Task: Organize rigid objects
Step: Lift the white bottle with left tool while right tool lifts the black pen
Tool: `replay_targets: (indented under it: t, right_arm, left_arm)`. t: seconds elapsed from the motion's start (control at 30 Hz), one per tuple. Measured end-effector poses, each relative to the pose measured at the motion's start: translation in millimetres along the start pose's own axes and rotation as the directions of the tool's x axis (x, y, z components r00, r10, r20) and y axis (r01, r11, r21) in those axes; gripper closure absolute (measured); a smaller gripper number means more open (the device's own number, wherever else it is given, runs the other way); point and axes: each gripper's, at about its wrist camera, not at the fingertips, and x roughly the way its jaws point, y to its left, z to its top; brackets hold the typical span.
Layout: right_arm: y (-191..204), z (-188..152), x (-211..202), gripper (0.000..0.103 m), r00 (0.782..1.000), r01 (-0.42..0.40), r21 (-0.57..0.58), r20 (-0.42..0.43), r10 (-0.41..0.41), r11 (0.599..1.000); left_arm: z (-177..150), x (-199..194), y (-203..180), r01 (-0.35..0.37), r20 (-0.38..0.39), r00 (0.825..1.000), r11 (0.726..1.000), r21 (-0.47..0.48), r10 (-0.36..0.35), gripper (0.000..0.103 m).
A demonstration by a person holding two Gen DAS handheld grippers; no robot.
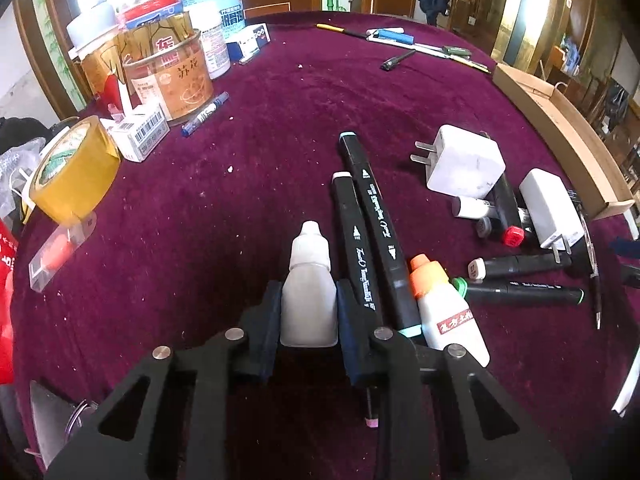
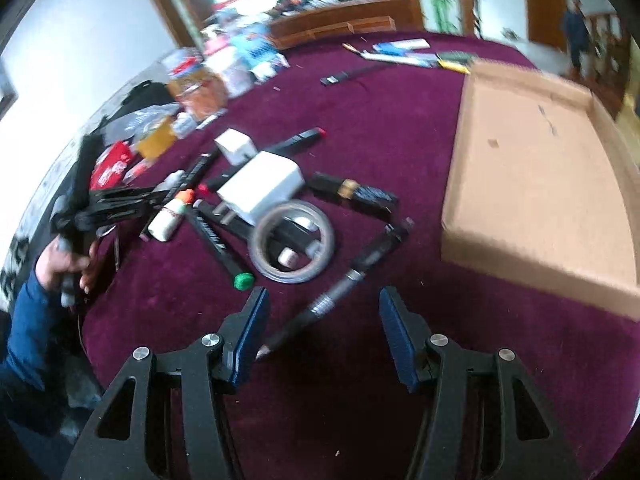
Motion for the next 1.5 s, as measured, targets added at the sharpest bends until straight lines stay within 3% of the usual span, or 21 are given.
replay_targets:
  t: [0.17,0.33,0.37,0.4,0.43,0.63,0.77,0.83,0.87,1.03,1.2,1.5]
  right_arm:
    - [1.0,4.6,14.0,0.056,0.999,0.032,0.04,-0.038,-0.03,0.999]
    - [13.4,10.2,25.9,0.056,0.987,0.156,-0.035,-0.029,-0.157,0.987]
    - [14.1,9.5,25.4,0.058,0.987,0.156,-0.05,-0.024,-0.157,0.987]
    - [16.9,8.5,25.4,0.077,0.988,0.15,-0.072,-0.031,-0.152,0.986]
    - [16.6,6.2,24.8,0.084,0.985,0.163,-0.091,-0.04,-0.167,0.982]
    - [6.9,-0.2,7.1,0.095,0.981,0.186,-0.099,-0.034,-0.19,0.978]
    - [10.2,2.8,9.9,0.095,0.976,0.209,-0.091,-0.036,-0.213,0.974]
    - [9.0,6.0,20.2,0.082,0.975,0.21,-0.054,-0.064,-0.213,0.976]
    - [9.0,7.9,24.0,0.081,0.976,0.203,-0.039,-0.067,-0.205,0.978]
    - [17.6,5.1,26.5,0.084,0.969,0.242,-0.098,-0.024,-0.245,0.965]
    - [10.5,-0.8,16.8,0.094,0.985,0.169,-0.047,-0.008,-0.17,0.984]
    - [5.4,-2.8,0.0,0.094,0.997,0.071,0.009,0.035,-0.071,0.997]
  left_arm:
    - [2.6,2.1,0.4,0.004,0.003,1.0,1.0,-0.004,-0.004,0.079]
    - [1.5,2.1,0.3,0.008,0.007,1.0,1.0,-0.001,-0.008,0.079]
    - [1.9,2.6,0.5,0.007,0.008,1.0,1.0,-0.001,-0.007,0.079]
    - [1.8,2.6,0.4,0.006,0.007,1.0,1.0,0.002,-0.006,0.079]
    - [1.4,2.2,-0.5,0.002,0.008,1.0,1.0,0.006,-0.002,0.079]
    - [1.2,2.2,0.2,0.006,0.013,1.0,1.0,0.014,-0.006,0.079]
    - [1.0,2.3,0.0,0.005,0.013,1.0,1.0,0.01,-0.005,0.079]
    - [1.0,2.2,-1.4,-0.001,0.011,1.0,1.0,0.011,0.001,0.079]
    - [1.3,2.2,-2.4,-0.007,0.009,1.0,1.0,0.011,0.007,0.079]
    - [1.9,2.8,-2.8,-0.007,0.012,1.0,1.0,0.01,0.007,0.079]
    - [-3.9,-1.1,-4.2,-0.016,0.043,0.999,1.0,-0.001,0.016,0.08]
    - [-1.3,-19.2,4.0,0.04,0.078,0.996,0.996,-0.076,-0.034,0.079]
